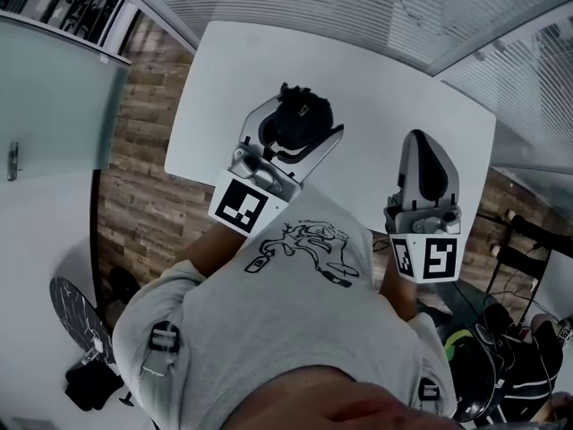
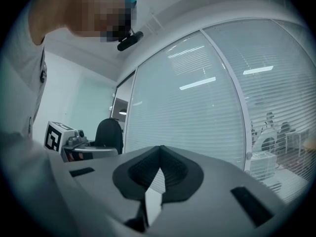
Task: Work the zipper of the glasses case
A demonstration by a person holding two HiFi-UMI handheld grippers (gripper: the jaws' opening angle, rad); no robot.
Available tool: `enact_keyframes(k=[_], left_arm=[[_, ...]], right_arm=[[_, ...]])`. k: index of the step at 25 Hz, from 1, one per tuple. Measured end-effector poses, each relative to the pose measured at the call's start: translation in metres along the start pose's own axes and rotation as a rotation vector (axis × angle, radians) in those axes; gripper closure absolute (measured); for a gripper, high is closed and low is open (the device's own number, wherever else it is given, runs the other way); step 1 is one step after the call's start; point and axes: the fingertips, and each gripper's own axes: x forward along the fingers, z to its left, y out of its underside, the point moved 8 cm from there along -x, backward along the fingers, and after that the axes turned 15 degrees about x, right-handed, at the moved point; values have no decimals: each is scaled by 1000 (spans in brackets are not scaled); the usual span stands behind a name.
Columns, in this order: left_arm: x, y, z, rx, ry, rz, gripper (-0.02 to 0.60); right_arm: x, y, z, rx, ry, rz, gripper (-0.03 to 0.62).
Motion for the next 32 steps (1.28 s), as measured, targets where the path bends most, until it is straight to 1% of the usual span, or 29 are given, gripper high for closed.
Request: enact_keyframes(k=[2, 7, 11, 14, 17, 20, 23, 25, 29, 32], left_arm=[[7, 4, 3, -7, -3, 5, 328], [16, 12, 6, 7, 4, 24, 328], [-6, -4, -18, 34, 21, 26, 328], [-6, -3, -23, 55, 35, 36, 328], [0, 3, -25, 86, 54, 46, 328], [6, 7, -28, 127, 72, 37, 328], [12, 8, -34, 169, 88, 20, 328], [14, 8, -38, 191, 100, 9, 328], [15, 9, -41, 225, 116, -5, 328], [15, 10, -42, 232, 122, -4, 328]], right_arm=[[7, 0, -6, 1, -6, 5, 589], [18, 0, -15, 9, -19, 12, 588], [-13, -5, 6, 14, -41, 21, 588], [-12, -5, 9, 22, -56, 36, 588], [-5, -3, 9, 43, -99, 47, 588], [0, -2, 12, 64, -150, 57, 586], [3, -2, 15, 105, -206, 69, 561], [3, -1, 18, 111, -234, 81, 549], [6, -1, 24, 146, -277, 92, 534], [9, -1, 28, 164, -305, 100, 523]])
